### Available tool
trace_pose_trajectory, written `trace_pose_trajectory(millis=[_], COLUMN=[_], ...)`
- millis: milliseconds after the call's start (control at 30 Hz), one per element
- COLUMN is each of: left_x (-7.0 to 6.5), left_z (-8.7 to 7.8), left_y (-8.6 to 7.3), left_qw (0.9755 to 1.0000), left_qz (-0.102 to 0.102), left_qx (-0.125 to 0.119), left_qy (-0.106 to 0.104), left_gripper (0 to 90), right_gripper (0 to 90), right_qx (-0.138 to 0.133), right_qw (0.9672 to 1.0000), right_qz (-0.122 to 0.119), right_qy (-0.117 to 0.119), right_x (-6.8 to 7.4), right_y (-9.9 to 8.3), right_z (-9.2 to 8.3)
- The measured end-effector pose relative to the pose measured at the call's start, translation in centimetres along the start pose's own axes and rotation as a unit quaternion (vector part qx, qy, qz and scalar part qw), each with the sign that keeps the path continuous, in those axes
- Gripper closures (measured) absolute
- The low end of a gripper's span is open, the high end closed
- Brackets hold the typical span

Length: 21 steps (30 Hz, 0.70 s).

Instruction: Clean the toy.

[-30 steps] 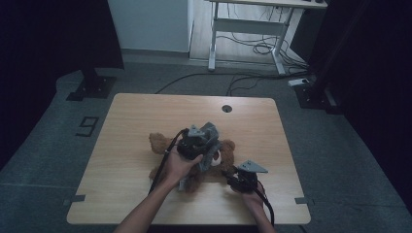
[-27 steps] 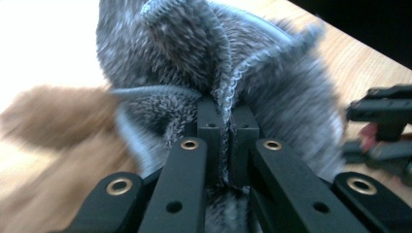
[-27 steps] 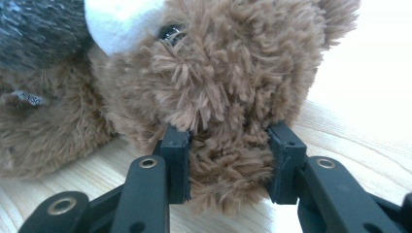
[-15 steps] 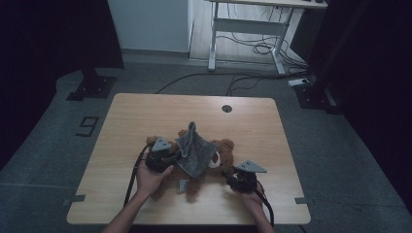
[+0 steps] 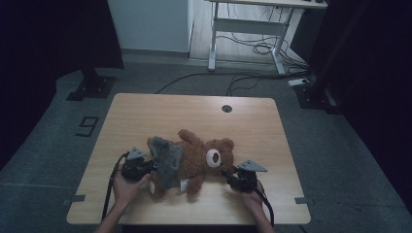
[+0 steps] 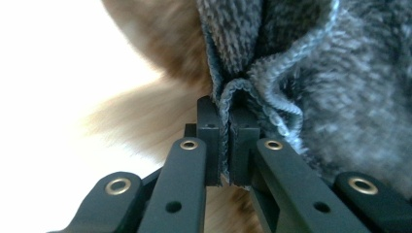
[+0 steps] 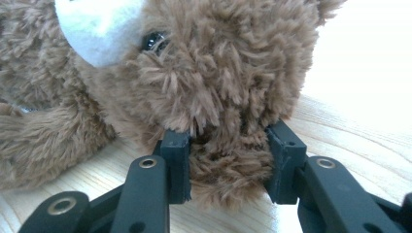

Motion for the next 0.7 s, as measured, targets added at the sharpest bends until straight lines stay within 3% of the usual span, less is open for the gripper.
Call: trace_pose_trajectory(millis=[133, 300, 367, 467, 533, 600, 700], left_x=[-1.5, -6.8, -9.4, -12.6, -13.2, -13.0, -12.4], left_z=[-0.8, -1.8, -1.4, 0.9, 2.7, 4.6, 4.6], left_y=[1.3, 4.6, 5.5, 6.2, 6.1, 5.8, 5.7], left_qw=[0.9996, 0.9952, 0.9927, 0.9904, 0.9907, 0.9917, 0.9929], left_qz=[0.010, 0.048, 0.068, 0.102, 0.114, 0.115, 0.098], left_qx=[-0.023, -0.063, -0.065, -0.052, -0.034, -0.017, -0.022], left_qy=[-0.011, -0.057, -0.076, -0.078, -0.066, -0.055, -0.062], left_gripper=[85.7, 85.6, 85.5, 85.4, 85.3, 85.2, 85.3], right_gripper=[59.7, 59.7, 59.7, 59.7, 59.7, 59.6, 59.5], right_qx=[0.001, 0.003, 0.003, 0.003, 0.003, 0.003, 0.002], right_qw=[1.0000, 1.0000, 1.0000, 1.0000, 1.0000, 1.0000, 1.0000], right_qz=[0.002, 0.002, 0.002, 0.002, 0.002, 0.002, 0.002], right_qy=[-0.002, -0.003, -0.003, -0.003, -0.002, -0.002, 0.000], right_x=[-0.1, -0.1, -0.1, -0.1, -0.1, -0.1, -0.1], right_y=[0.0, -0.1, 0.0, 0.0, -0.1, -0.1, -0.1], right_z=[0.0, 0.0, 0.1, 0.1, 0.0, 0.0, 0.0])
Point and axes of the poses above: each handheld gripper's, and its own axes: z roughly forward along the jaws, y roughly out of its top, x roughly to its left, the point moved 10 cm from there along z, roughly forward along the jaws, and after that the axes turned 6 degrees about -z, right-handed, at the moved point
